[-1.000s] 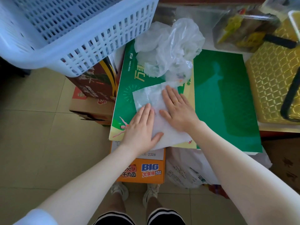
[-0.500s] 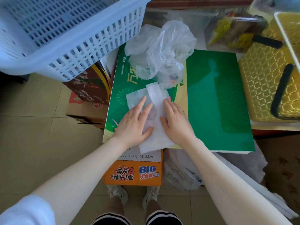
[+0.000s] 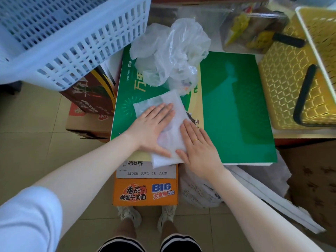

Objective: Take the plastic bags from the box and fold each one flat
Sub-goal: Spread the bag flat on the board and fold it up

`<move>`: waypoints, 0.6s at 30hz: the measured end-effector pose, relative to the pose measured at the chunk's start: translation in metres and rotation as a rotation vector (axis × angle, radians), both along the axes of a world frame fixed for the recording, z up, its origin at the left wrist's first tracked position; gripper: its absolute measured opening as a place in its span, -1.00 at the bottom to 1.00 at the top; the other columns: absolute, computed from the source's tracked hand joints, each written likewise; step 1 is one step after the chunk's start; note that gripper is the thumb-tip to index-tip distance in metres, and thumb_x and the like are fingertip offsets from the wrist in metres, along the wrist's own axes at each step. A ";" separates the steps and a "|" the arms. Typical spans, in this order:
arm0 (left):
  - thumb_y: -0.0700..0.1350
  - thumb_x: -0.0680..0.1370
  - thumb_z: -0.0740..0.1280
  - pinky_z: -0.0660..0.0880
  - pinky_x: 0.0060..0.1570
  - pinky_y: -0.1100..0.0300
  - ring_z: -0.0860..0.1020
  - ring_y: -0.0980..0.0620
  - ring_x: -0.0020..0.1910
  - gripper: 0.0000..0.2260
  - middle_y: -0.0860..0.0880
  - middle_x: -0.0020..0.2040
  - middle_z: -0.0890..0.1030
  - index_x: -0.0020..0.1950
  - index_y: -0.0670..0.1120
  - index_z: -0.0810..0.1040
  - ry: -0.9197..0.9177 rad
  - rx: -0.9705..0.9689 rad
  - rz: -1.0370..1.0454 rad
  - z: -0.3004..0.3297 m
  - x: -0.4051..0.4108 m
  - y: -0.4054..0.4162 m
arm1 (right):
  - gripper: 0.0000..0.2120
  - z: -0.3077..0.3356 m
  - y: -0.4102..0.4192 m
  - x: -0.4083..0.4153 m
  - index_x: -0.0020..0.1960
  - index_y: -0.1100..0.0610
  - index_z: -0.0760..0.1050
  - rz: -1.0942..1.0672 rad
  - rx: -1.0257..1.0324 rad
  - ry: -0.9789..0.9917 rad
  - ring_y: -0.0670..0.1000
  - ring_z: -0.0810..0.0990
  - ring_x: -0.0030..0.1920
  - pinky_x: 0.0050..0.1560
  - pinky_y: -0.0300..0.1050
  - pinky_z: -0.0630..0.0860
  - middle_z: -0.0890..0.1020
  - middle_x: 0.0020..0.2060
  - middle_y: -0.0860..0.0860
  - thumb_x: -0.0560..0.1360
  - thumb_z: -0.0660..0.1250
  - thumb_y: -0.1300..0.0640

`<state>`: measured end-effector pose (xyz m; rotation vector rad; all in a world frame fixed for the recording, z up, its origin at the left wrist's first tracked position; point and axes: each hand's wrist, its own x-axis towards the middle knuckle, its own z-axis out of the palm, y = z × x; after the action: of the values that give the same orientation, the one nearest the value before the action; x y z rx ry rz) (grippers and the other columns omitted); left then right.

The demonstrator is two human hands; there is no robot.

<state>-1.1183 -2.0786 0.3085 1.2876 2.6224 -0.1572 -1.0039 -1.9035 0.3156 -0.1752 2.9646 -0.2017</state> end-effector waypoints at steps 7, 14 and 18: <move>0.45 0.33 0.04 -0.14 0.42 0.07 0.03 -0.08 0.47 -0.06 -0.15 0.50 0.05 0.49 -0.18 0.04 0.064 0.177 -0.048 0.017 0.032 -0.012 | -0.31 0.009 0.010 0.007 0.45 0.26 0.20 -0.024 0.029 -0.071 0.12 0.26 0.44 0.39 0.12 0.17 0.26 0.46 0.14 0.51 -0.07 -0.20; 0.01 0.30 0.49 0.05 0.42 0.03 0.15 -0.09 0.44 -0.15 -0.14 0.47 0.22 0.47 -0.16 0.15 0.002 0.220 -0.019 -0.007 0.092 -0.041 | -0.25 0.020 0.008 -0.013 0.51 0.19 0.04 0.241 -0.173 -0.055 0.01 -0.09 0.51 0.49 -0.04 -0.15 -0.03 0.52 0.05 0.45 -0.02 -0.21; -0.31 0.37 0.32 0.28 0.28 -0.10 0.40 -0.16 0.32 -0.41 -0.14 0.35 0.43 0.38 -0.14 0.25 -0.018 0.413 0.052 -0.010 0.091 -0.032 | -0.03 0.019 0.014 -0.022 0.52 0.14 -0.01 0.266 -0.188 -0.156 -0.01 -0.05 0.52 0.49 -0.10 -0.15 0.01 0.53 0.03 0.32 -0.02 -0.46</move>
<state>-1.0270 -2.1107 0.2987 1.3229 2.7618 0.4241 -1.0261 -1.8892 0.3345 -0.5472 2.7287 -0.4367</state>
